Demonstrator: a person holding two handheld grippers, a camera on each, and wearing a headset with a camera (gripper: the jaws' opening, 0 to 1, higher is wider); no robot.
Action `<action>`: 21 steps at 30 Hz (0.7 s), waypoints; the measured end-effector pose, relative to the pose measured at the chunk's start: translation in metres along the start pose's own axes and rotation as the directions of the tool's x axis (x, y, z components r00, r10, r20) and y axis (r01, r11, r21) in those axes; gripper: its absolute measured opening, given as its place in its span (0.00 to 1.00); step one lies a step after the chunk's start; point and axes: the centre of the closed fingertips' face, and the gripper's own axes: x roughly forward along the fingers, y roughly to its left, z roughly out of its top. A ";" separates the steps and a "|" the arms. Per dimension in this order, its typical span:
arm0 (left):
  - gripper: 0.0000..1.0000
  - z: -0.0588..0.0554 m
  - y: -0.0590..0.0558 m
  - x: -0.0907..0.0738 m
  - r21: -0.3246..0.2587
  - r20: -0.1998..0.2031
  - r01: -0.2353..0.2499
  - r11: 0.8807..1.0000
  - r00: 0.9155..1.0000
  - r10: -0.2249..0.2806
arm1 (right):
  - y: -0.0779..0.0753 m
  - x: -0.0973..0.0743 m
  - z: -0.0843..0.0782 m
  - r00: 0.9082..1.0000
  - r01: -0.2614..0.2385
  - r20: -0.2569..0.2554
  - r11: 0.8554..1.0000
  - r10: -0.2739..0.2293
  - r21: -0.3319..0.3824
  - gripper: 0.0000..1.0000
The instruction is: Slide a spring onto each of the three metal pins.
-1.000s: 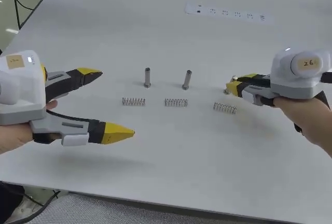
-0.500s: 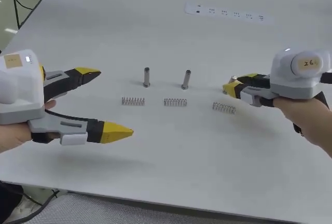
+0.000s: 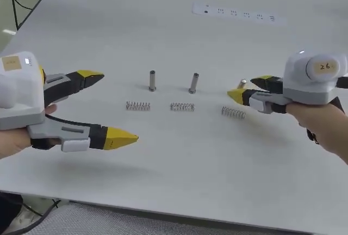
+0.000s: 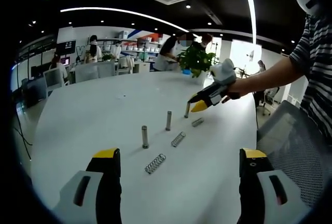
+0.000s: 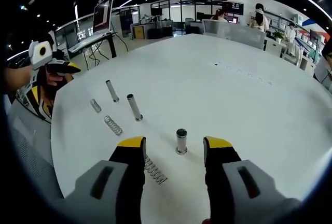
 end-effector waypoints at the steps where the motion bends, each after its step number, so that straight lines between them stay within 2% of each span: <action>1: 0.95 0.000 0.000 0.000 -0.001 0.000 0.000 1.000 1.000 0.000 | 0.001 -0.001 -0.001 1.000 -0.001 -0.001 1.000 0.001 -0.004 0.47; 21: 0.95 -0.003 0.000 0.000 -0.008 0.002 -0.001 1.000 1.000 0.001 | 0.013 -0.019 -0.007 0.999 -0.045 0.010 0.999 0.045 -0.001 0.59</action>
